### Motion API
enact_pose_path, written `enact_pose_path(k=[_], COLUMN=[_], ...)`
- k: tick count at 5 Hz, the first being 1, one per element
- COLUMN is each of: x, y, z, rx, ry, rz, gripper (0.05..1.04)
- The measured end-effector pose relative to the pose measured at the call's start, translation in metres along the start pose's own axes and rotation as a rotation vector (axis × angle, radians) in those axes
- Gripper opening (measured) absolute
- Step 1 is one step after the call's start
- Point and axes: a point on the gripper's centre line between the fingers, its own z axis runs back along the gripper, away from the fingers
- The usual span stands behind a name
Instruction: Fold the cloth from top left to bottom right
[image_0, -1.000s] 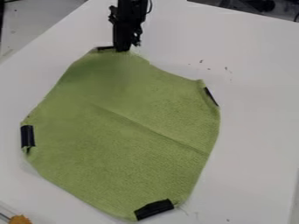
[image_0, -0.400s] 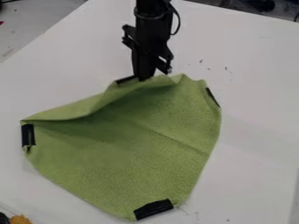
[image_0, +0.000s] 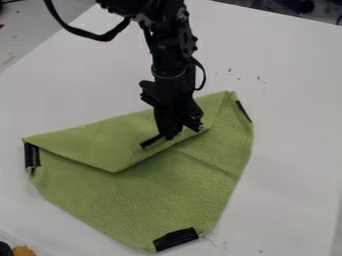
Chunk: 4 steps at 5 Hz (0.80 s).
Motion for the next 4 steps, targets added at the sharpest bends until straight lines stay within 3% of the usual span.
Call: enact_pose_path(k=[1, 2, 3, 4], x=[-0.002, -0.002, 0.000, -0.005], y=[-0.012, -0.034, -0.045, -0.040], z=[0.000, 0.010, 0.023, 0.024], rx=[-0.040, -0.078, 0.089, 0.037], ry=[0.026, 0.086, -0.004, 0.030], rz=[0.055, 0.133, 0.049, 0.089], gripper=[0.234, 0.491, 0.795, 1.003])
